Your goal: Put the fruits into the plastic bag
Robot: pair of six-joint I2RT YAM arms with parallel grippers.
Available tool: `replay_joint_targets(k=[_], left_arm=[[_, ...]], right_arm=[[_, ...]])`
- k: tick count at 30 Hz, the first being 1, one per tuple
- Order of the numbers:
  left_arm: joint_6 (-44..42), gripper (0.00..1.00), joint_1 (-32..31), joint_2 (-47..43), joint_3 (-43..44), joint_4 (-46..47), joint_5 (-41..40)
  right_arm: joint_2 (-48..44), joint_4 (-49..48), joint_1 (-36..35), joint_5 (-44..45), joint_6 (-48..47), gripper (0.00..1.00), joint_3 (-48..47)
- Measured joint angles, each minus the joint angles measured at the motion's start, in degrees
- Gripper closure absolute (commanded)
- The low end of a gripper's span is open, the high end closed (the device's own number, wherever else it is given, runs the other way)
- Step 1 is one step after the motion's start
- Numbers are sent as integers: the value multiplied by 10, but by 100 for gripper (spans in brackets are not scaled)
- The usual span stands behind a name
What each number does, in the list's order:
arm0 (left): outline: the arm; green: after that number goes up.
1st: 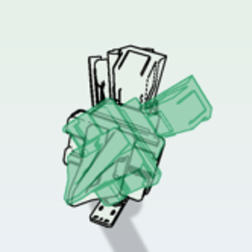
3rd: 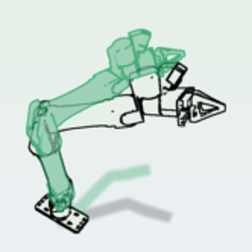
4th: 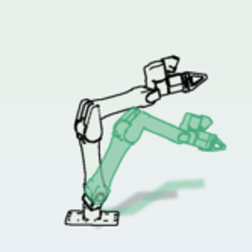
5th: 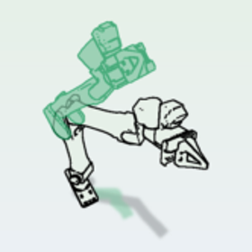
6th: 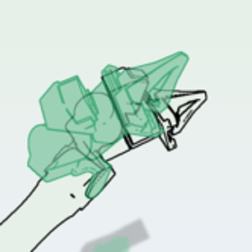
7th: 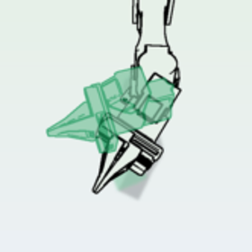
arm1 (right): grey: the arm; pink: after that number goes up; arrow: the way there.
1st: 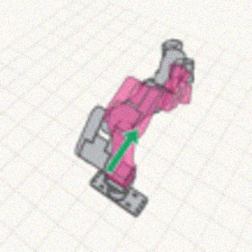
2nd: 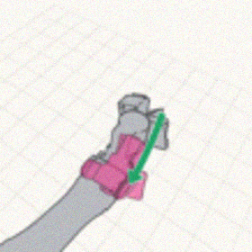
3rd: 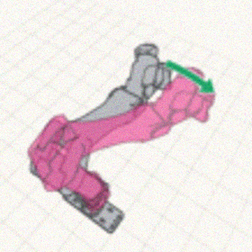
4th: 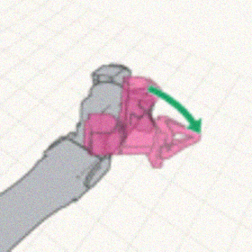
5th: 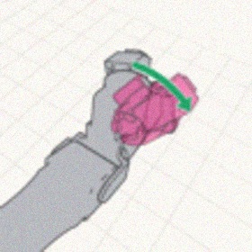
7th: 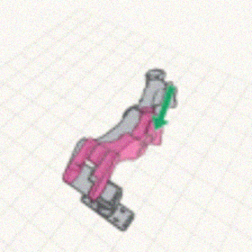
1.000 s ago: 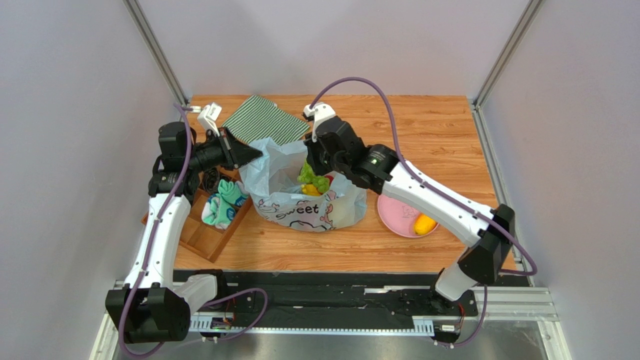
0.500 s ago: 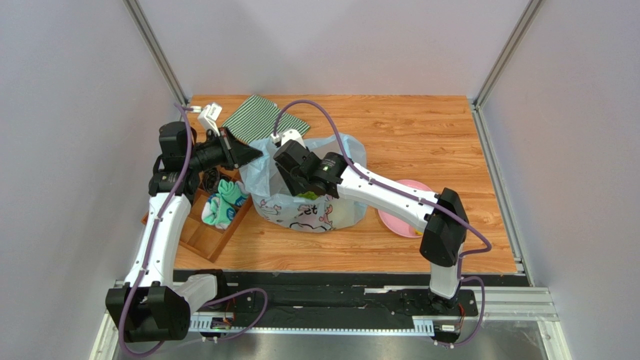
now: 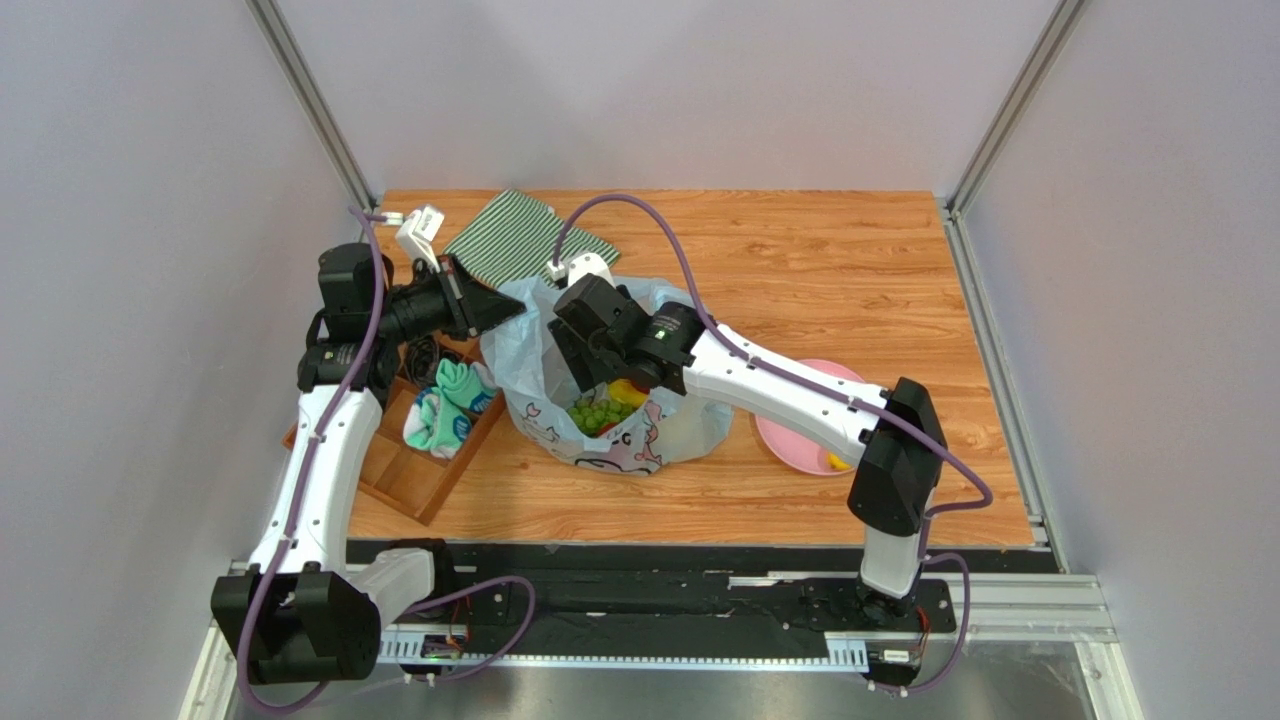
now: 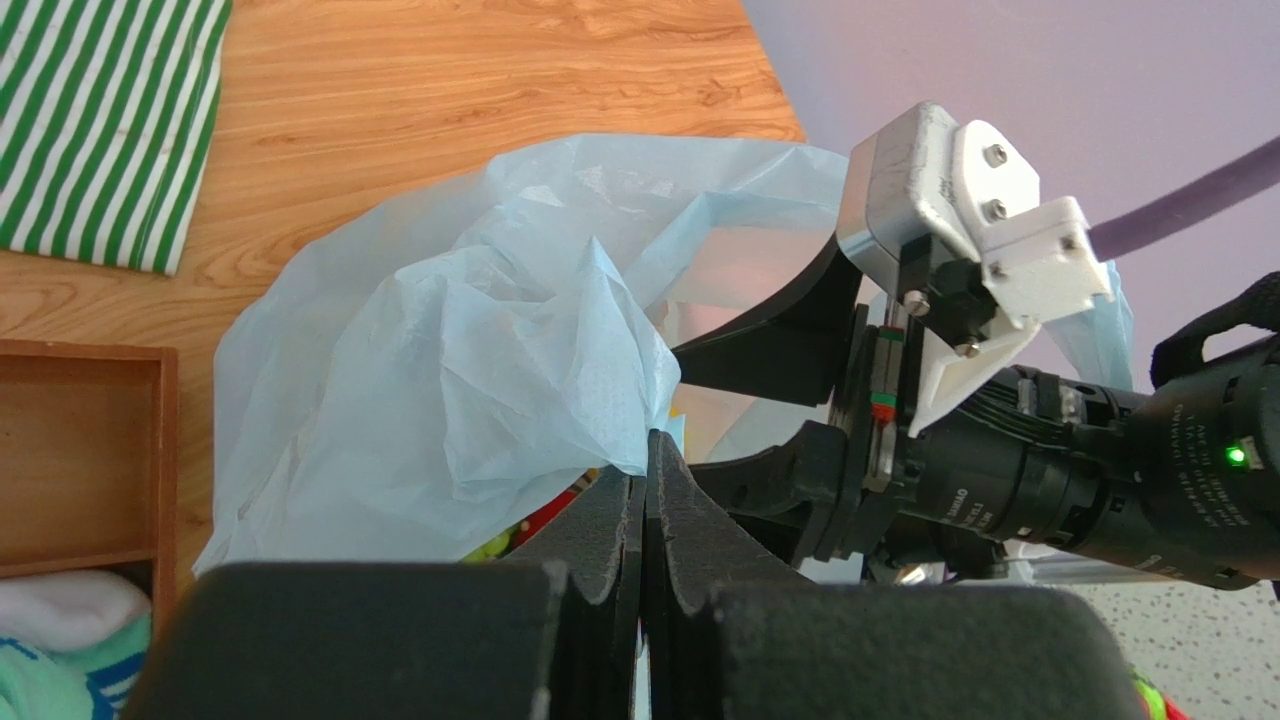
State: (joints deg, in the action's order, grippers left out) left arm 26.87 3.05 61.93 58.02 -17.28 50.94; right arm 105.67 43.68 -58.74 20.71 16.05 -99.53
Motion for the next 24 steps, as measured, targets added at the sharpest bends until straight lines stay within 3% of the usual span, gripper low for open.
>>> replay_joint_targets(k=[7,14,24], left_arm=[[0,100,0,0,0,0,0],[0,100,0,0,0,0,0],[0,100,0,0,0,0,0]], right_arm=[[-49,-45,-11,-66,-38,37,28],[-155,-115,-51,-115,-75,42,46],[-278,-181,-11,-78,-77,46,65]])
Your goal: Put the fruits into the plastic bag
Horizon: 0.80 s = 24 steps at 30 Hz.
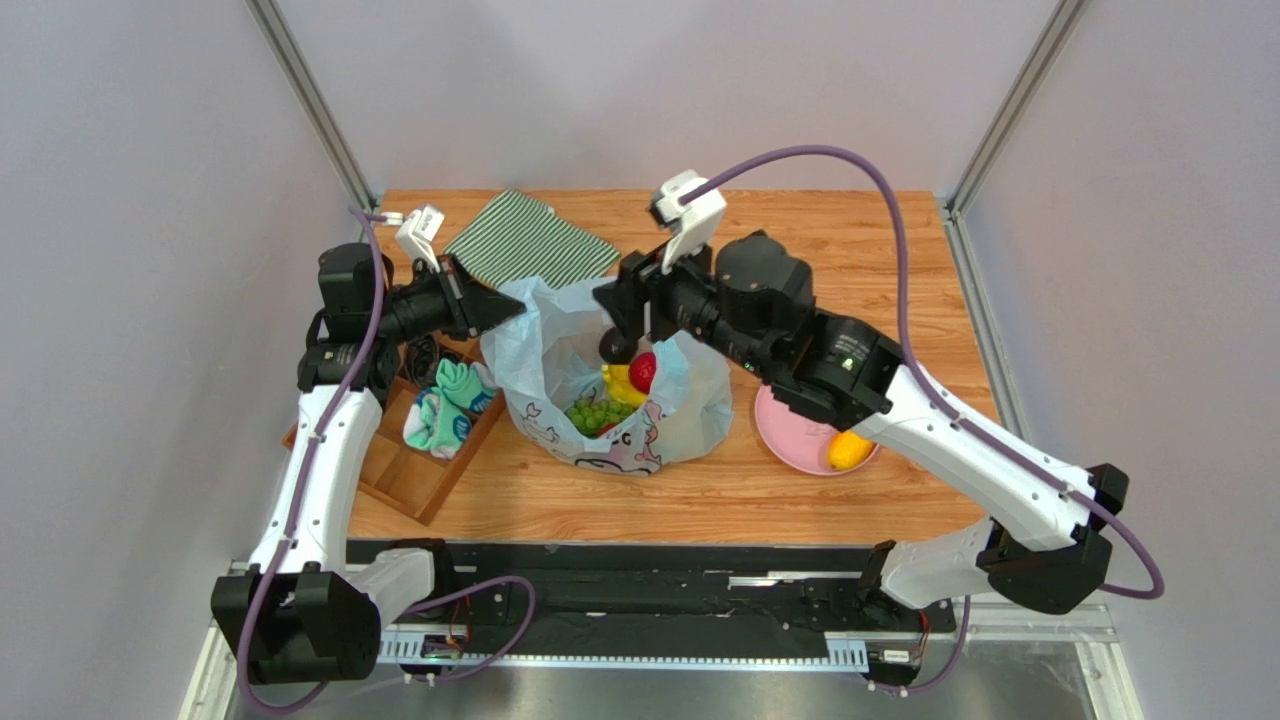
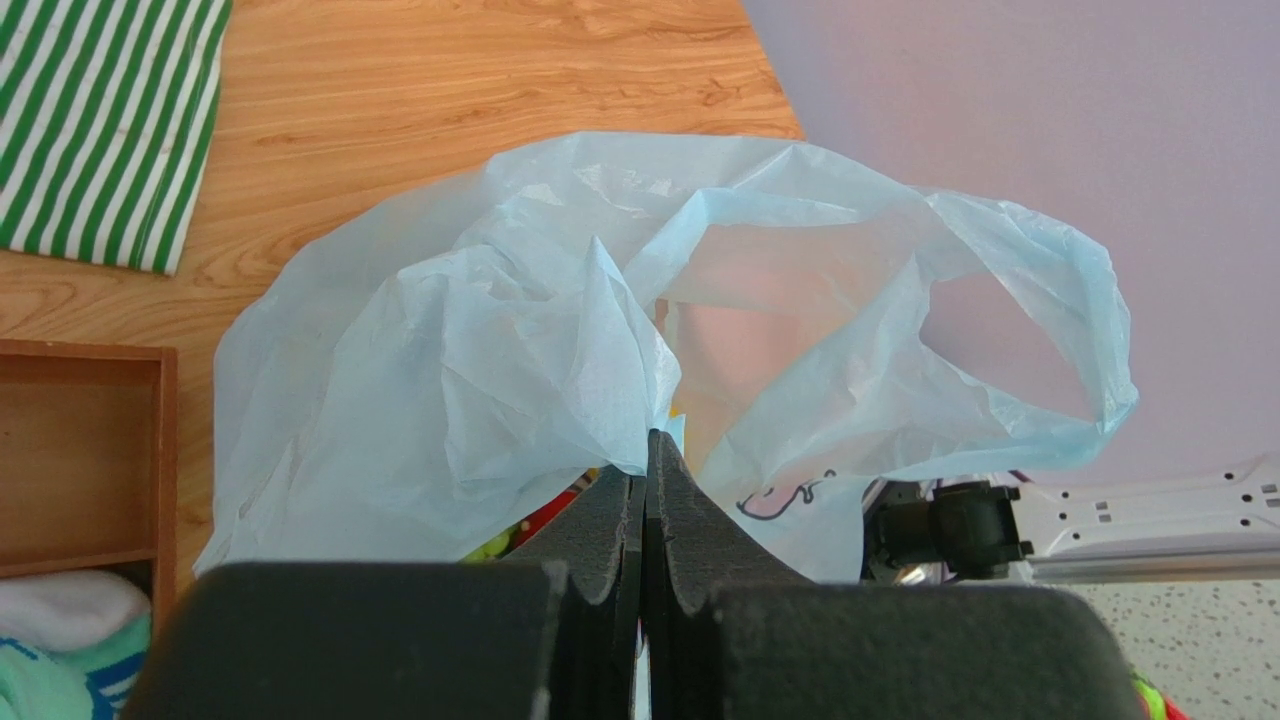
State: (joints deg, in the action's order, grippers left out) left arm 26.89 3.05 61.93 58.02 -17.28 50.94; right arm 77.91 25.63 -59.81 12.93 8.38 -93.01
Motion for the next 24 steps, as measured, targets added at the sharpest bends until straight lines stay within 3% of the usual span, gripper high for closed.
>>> replay_joint_targets(k=[14,19,24], left_arm=[[0,100,0,0,0,0,0],[0,100,0,0,0,0,0],[0,100,0,0,0,0,0]], right_arm=[[-80,46,192,57,104,45,157],[-148,84,292,85,149,37,270],[-154,118,378,99,178,24,355]])
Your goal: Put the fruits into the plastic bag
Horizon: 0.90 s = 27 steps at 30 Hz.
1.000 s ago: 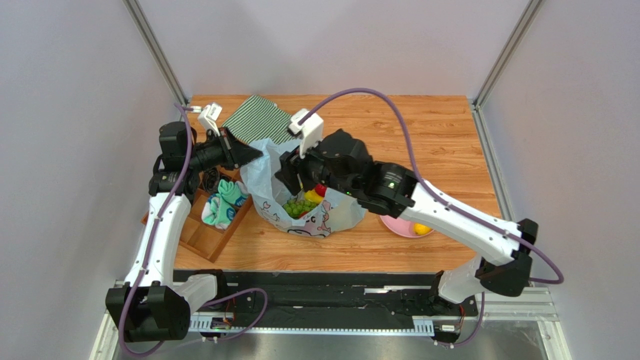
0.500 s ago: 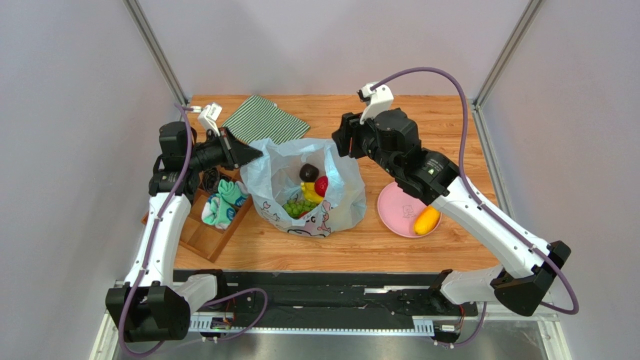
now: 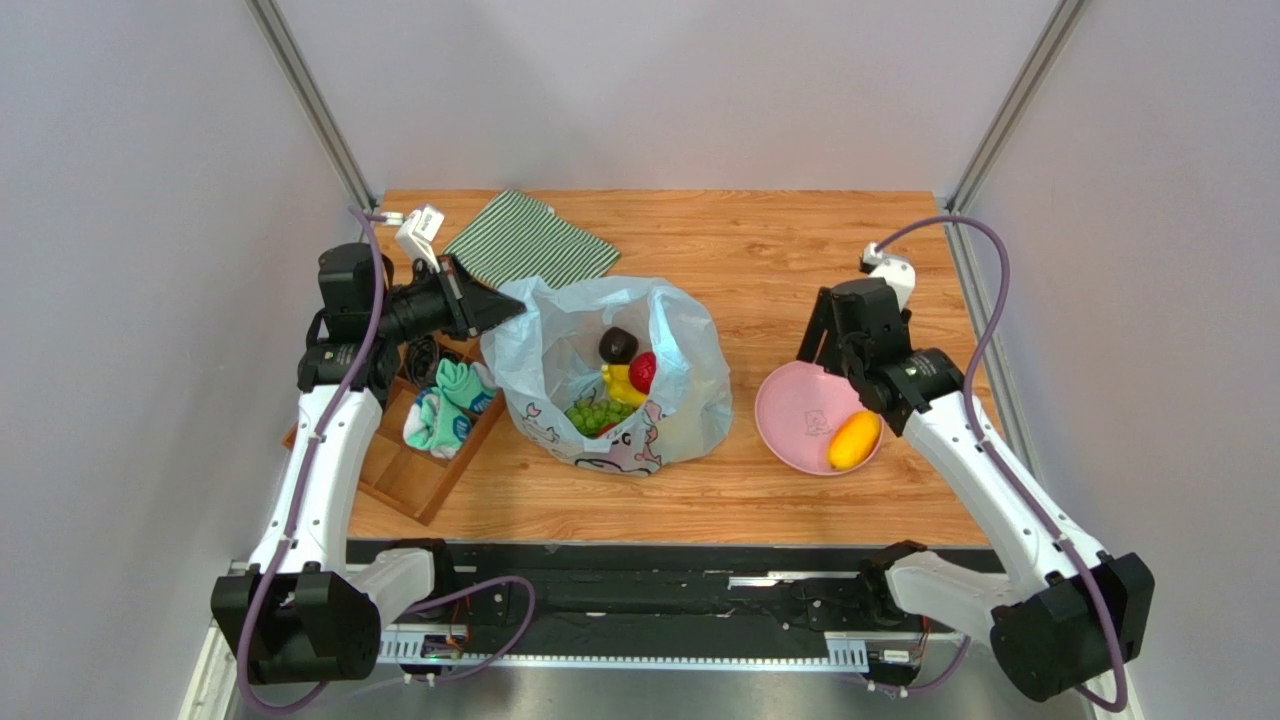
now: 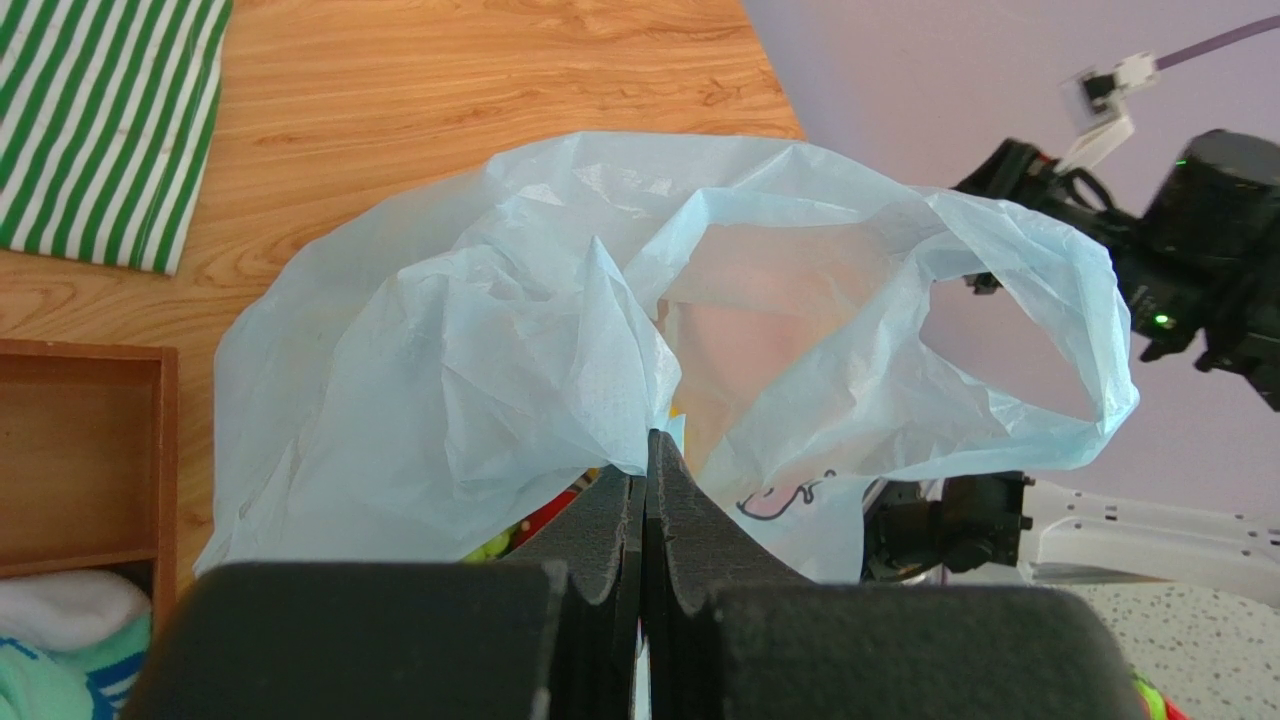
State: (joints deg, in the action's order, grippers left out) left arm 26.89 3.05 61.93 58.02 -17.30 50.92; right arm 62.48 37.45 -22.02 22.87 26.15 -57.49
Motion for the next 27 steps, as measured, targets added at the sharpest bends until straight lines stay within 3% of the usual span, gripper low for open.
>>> replay_joint_targets(k=[13,27], left_arm=[[0,100,0,0,0,0,0],[2,100,0,0,0,0,0]], right_arm=[[57,33,103,3,55,12,103],[103,20,123,-27,78,24,145]])
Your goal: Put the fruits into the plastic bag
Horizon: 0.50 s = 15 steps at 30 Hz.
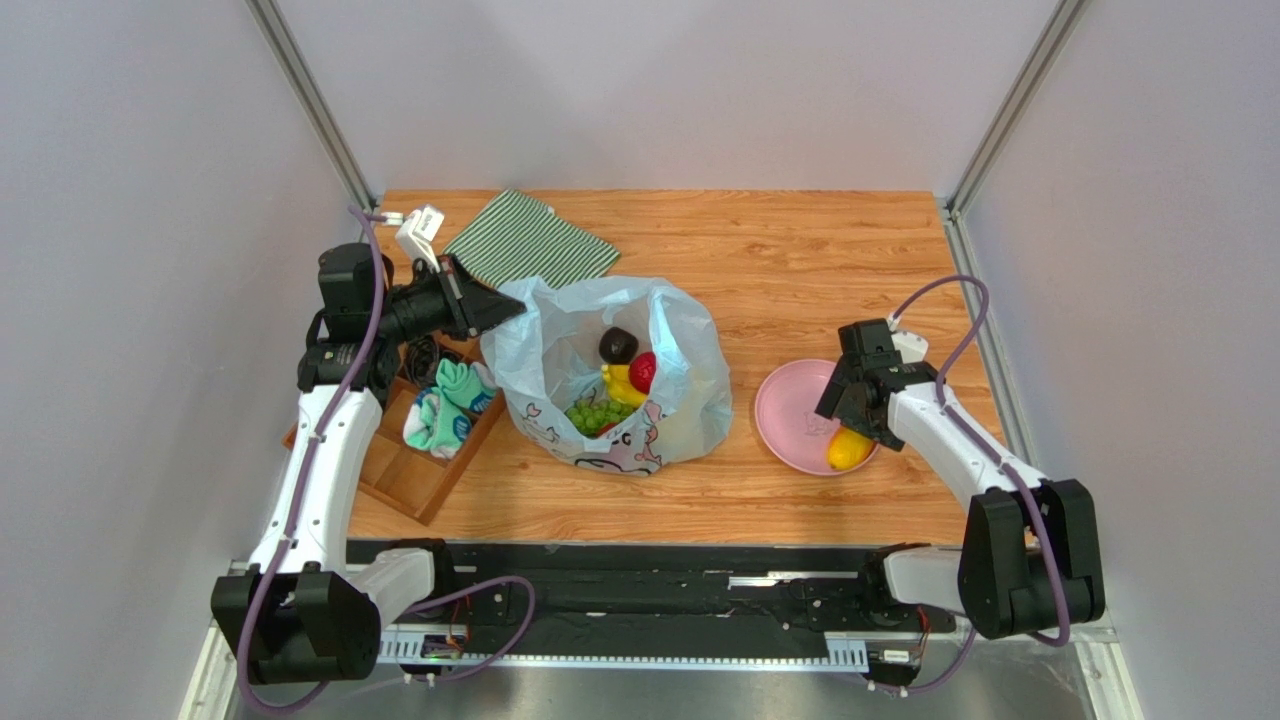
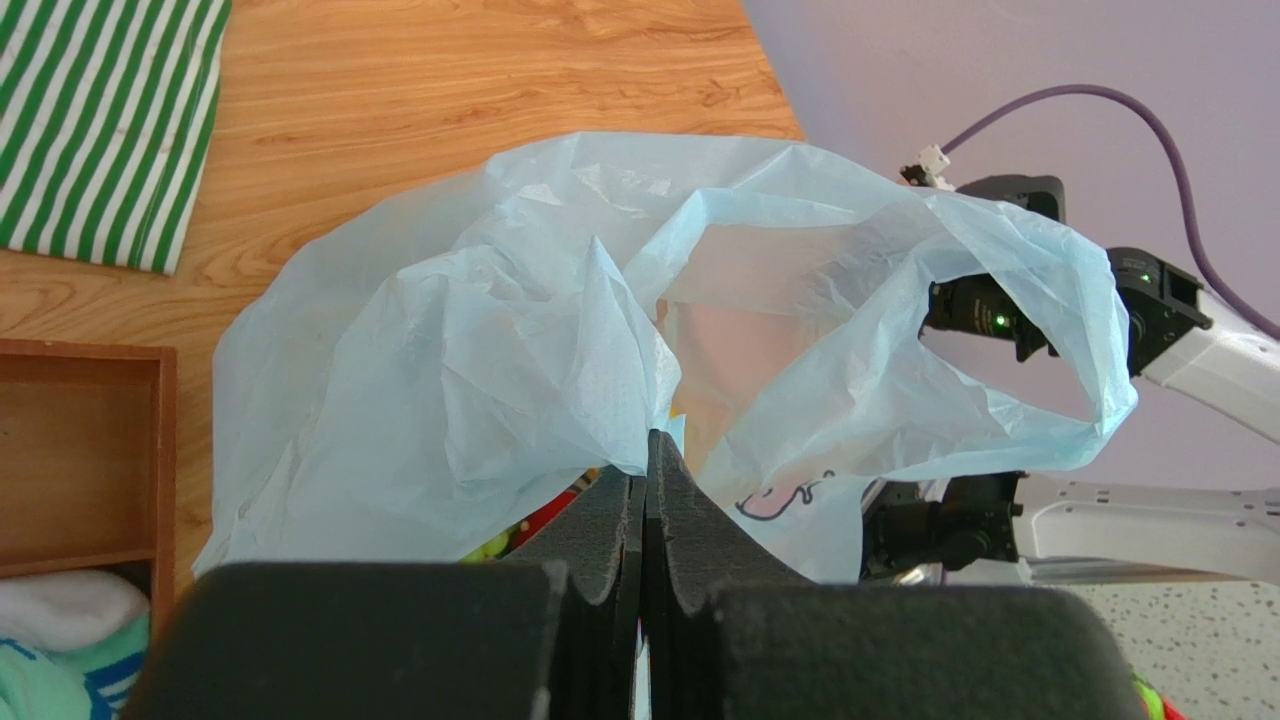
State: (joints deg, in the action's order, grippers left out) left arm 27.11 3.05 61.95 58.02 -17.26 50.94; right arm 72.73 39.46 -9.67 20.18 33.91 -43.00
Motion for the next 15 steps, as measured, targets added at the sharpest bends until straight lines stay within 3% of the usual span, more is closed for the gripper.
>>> replay_joint_targets(k=[7,11,15], left_arm=[[0,100,0,0,0,0,0],[0,100,0,0,0,0,0],[0,100,0,0,0,0,0]], right_arm=[[21,-17,1,-19,4,34,2],[24,-24,1,-24,6,48,7],[24,-26,1,-24,8,55,7]])
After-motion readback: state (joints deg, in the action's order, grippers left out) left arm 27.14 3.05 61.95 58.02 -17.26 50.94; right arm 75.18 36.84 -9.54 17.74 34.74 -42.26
